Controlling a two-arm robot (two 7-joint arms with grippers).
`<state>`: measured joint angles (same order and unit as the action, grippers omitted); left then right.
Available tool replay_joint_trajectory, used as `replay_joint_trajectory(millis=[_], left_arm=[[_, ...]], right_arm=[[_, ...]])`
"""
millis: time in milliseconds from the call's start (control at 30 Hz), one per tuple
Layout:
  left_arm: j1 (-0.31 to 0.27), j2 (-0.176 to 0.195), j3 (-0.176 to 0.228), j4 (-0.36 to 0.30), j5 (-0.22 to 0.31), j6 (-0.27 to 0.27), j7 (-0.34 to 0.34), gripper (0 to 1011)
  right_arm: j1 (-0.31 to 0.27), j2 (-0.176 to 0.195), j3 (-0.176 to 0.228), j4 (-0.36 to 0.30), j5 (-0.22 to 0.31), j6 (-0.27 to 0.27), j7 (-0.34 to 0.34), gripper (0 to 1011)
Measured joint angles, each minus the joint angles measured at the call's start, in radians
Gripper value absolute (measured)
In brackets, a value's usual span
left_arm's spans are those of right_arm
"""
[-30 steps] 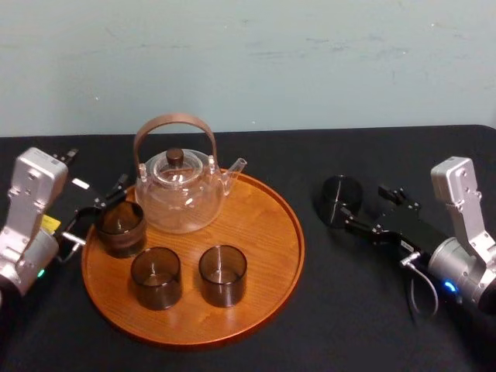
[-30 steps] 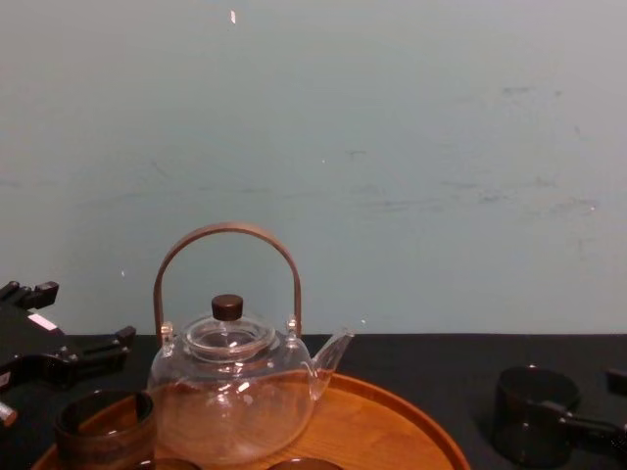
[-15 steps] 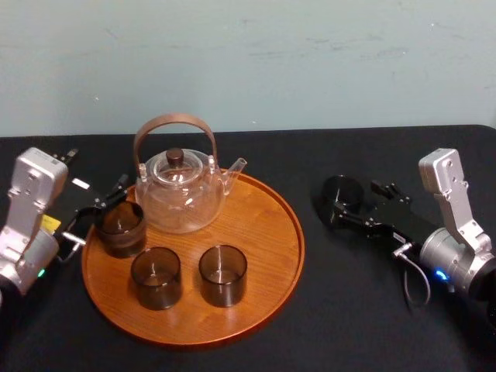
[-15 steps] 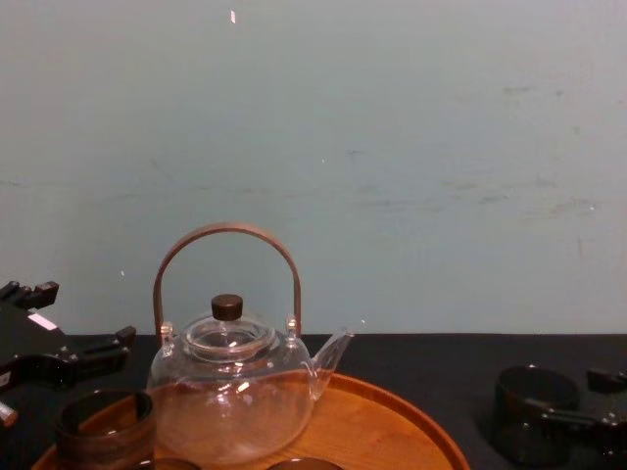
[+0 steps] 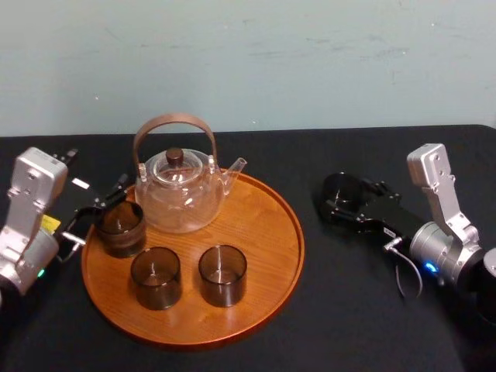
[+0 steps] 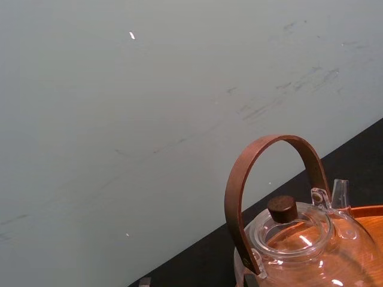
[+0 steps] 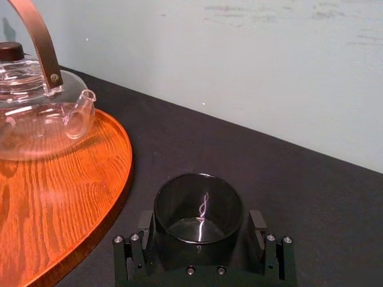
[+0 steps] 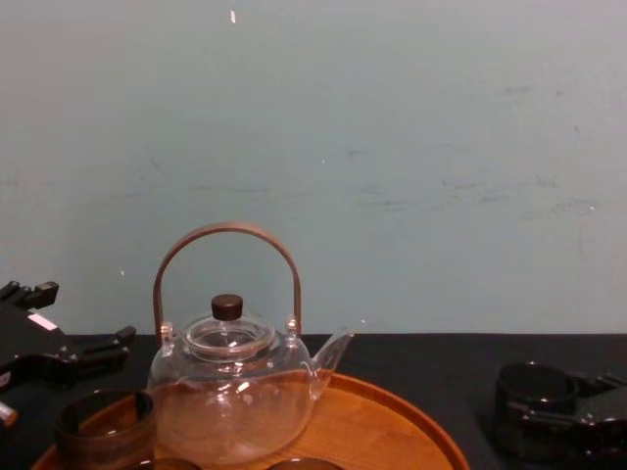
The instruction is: Pick up the glass from the table and place it on the tray.
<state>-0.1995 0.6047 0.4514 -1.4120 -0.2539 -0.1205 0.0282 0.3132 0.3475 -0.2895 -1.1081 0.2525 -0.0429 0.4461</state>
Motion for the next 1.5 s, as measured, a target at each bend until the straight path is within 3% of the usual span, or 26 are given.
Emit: replay_joint_trajectory(millis=[400, 1000, 1200, 1500], left_arm=[[0.0, 0.0, 0.0, 0.0, 0.0, 0.0, 0.0, 1001], [0.0, 0.0, 0.0, 0.0, 0.0, 0.0, 0.0, 1001], [0.0, 0.0, 0.0, 0.0, 0.0, 0.0, 0.0, 1001], [0.0, 0.0, 0.0, 0.0, 0.0, 0.0, 0.0, 1001]], right_arm=[[0.036, -0.012, -0.022, 0.057, 0.007, 0.003, 0.025, 1002], [0.041, -0.013, -0.027, 0.061, 0.007, 0.002, 0.025, 1000], [0.04, -0.012, -0.027, 0.06, 0.007, 0.003, 0.025, 902], [0.04, -0.012, -0.026, 0.06, 0.007, 0.003, 0.024, 901]])
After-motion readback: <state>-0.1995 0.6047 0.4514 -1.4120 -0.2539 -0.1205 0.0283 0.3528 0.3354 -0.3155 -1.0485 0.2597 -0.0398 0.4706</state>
